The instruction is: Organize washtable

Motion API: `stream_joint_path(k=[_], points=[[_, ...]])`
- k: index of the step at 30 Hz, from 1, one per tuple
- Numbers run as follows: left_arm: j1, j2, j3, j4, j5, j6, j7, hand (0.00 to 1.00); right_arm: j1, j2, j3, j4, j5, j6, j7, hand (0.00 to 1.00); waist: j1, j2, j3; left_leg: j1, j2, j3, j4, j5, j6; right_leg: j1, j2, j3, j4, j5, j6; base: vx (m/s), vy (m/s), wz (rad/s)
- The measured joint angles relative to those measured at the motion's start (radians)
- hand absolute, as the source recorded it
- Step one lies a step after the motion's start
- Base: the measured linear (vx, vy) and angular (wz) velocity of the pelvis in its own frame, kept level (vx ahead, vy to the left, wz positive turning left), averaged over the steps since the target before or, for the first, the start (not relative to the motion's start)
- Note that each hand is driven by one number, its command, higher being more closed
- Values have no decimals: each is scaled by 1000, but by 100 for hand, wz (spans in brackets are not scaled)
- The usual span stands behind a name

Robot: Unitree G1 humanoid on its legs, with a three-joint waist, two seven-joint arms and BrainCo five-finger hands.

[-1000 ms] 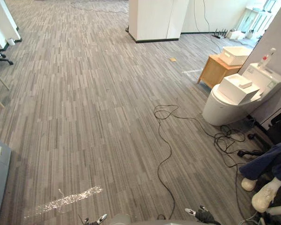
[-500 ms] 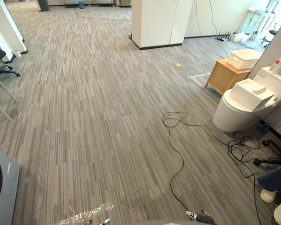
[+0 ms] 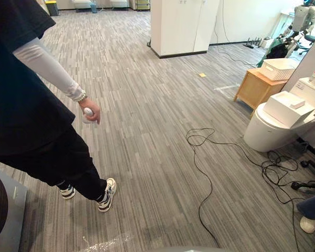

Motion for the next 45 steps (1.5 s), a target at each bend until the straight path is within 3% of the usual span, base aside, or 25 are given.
stream_joint_path(k=[3, 6, 8, 10, 15, 18, 21, 23, 24, 25, 26, 27, 29, 31, 33, 35, 36, 38, 39, 40, 41, 42, 43, 44, 45], points=[[0, 7, 30, 0, 27, 2, 0, 0, 1, 1, 10, -1, -1, -2, 4, 0, 2, -10, 0, -18, -3, 6, 3, -12, 2, -16, -2, 6, 0, -2, 3, 11, -11, -7], [0, 11, 78, 0, 30, 8, 0, 0, 3, 10, 37, -10, -4, -9, 14, 0, 6, -34, -2, -46, -6, 9, 7, -22, 11, -40, -6, 7, 1, -7, 8, 56, -12, -2], [-1, 21, 109, 0, 40, 9, 1, 0, 3, 25, 45, -11, -17, -15, 22, 0, 7, -65, 1, -69, -17, -6, 55, -46, 18, -36, -18, -11, 2, -8, 15, 152, 2, 16], [-2, 23, 116, 0, 50, 10, 2, 0, 3, 25, 46, -11, -31, -18, 22, 0, 17, -72, 1, -80, -21, -10, 90, -74, 24, -26, -21, -21, 2, -8, 14, 146, 31, 12], [-23, 9, 125, -12, 50, 9, 2, 0, -5, 15, 76, -12, -38, -20, 25, 0, 28, -52, 9, -104, -13, -29, 169, -123, 33, -20, -17, -34, 29, 22, -1, 114, 25, 12], [-39, -9, 157, -18, 48, 9, 2, 0, -23, -1, 76, -21, -37, -20, 23, 0, 33, -19, 37, -172, 27, -28, 345, -215, 42, -21, 19, -45, 48, 80, -8, 32, 57, -5], [-40, -15, 157, -32, 47, 9, 2, 0, -20, -2, 71, -46, -34, -20, 23, 0, 41, 8, 58, -231, 59, -32, 497, -329, 51, -26, 47, -54, 96, 74, 0, -44, 95, -11], [-36, -28, 157, -51, 43, 10, 2, 0, 5, -7, 63, -78, -27, -20, 22, 0, 61, 13, 65, -237, 63, -29, 548, -394, 72, -95, 43, -70, 269, 14, 7, -96, 121, -19], [-34, -28, 157, -51, 40, 10, 2, 0, 16, -6, 60, -93, -17, -21, 22, 0, 59, 9, 67, -230, 58, -29, 555, -403, 76, -135, 32, -73, 377, -12, -7, 8, 109, 1], [-27, -27, 157, -51, 30, 12, 2, 0, 36, 9, 43, -124, -5, -28, 23, 0, 54, -2, 74, -199, 40, -32, 556, -415, 81, -226, 14, -64, 618, -44, -54, 74, 125, 24], [-16, -21, 157, -52, 27, 12, 1, 0, 50, 13, 42, -139, 2, -34, 24, 0, 52, -7, 75, -161, 27, -35, 547, -427, 88, -289, 21, -52, 820, -81, -75, 142, 119, 23], [-14, -25, 159, -52, 27, 13, 1, 0, 51, 13, 41, -135, 1, -37, 24, 0, 54, -9, 76, -134, 21, -36, 530, -428, 89, -309, 29, -53, 884, -105, -70, 239, 127, 23], [-6, -36, 201, -51, 27, 13, 2, 0, 56, 19, 17, -122, 2, -40, 26, 0, 47, -7, 75, -31, 5, -81, 427, -399, 97, -348, 80, -120, 894, -197, -57, 340, 88, 51], [-20, -53, 237, -63, 27, 12, 2, 0, 55, 19, -5, -126, 1, -39, 26, 0, 32, -2, 78, 25, 5, -134, 350, -377, 97, -406, 133, -171, 803, -237, -62, 427, 37, 81], [-36, -76, 234, -62, 28, 13, 1, 0, 57, 14, -16, -131, 1, -36, 23, 0, 27, 25, 96, 81, 22, -178, 295, -377, 95, -487, 171, -207, 691, -237, -70, 465, 14, 85], [-58, -99, 229, -64, 28, 12, 1, 0, 74, 9, -20, -157, 2, -27, 18, 0, 25, 60, 122, 170, 45, -221, 256, -390, 71, -575, 171, -219, 467, -142, -86, 533, 13, 93], [-61, -100, 230, -66, 27, 12, 2, 0, 77, 16, -22, -159, 2, -24, 18, 0, 26, 58, 125, 191, 45, -228, 256, -394, 65, -590, 166, -217, 415, -111, -92, 593, -10, 86], [-59, -100, 236, -79, 26, 11, 2, 0, 84, 29, -24, -170, 2, -18, 16, 0, 25, 44, 126, 262, 48, -256, 290, -416, 25, -623, 149, -234, 337, -25, -154, 823, -86, 75], [-60, -104, 250, -77, 28, 12, 1, 0, 88, 22, -48, -170, 0, -16, 19, 0, 14, 70, 110, 264, 87, -270, 361, -419, -14, -637, 155, -243, 405, 134, -182, 1083, -151, 48], [-69, -119, 269, -78, 28, 12, -1, 0, 78, 11, -62, -170, 0, -14, 21, 0, 22, 93, 102, 249, 114, -264, 395, -399, -47, -643, 168, -262, 445, 100, -193, 932, -131, 33], [-83, -129, 285, -81, 28, 12, -2, 0, 64, 15, -81, -173, 1, -14, 19, 0, 23, 88, 99, 227, 119, -256, 438, -357, -98, -643, 170, -267, 471, 65, -201, 919, -130, 12], [-111, -161, 339, -103, 29, 13, -3, 0, 44, 22, -98, -180, 2, -16, 13, 0, 12, 82, 116, 185, 67, -253, 539, -111, -19, -640, 118, -279, 592, 16, -249, 701, -105, 33], [-126, -171, 359, -103, 29, 13, -2, 0, 48, 20, -93, -189, 1, -20, 16, 0, -3, 65, 128, 179, 44, -243, 581, 24, -2, -639, 111, -299, 664, -23, -247, 842, -227, -9], [-78, -173, 393, -99, 29, 15, 2, 0, 53, 8, -89, -210, 1, -18, 21, 0, 12, 110, 99, 158, 56, -214, 689, 247, -50, -520, 202, -332, 506, -38, -216, 632, -251, -17], [-67, -165, 392, -102, 31, 14, -2, 0, 67, 13, -82, -219, 0, -17, 20, 0, 2, 97, 100, 121, 73, -156, 803, 197, -55, -428, 222, -330, 391, -80, -284, 768, -368, -59]])
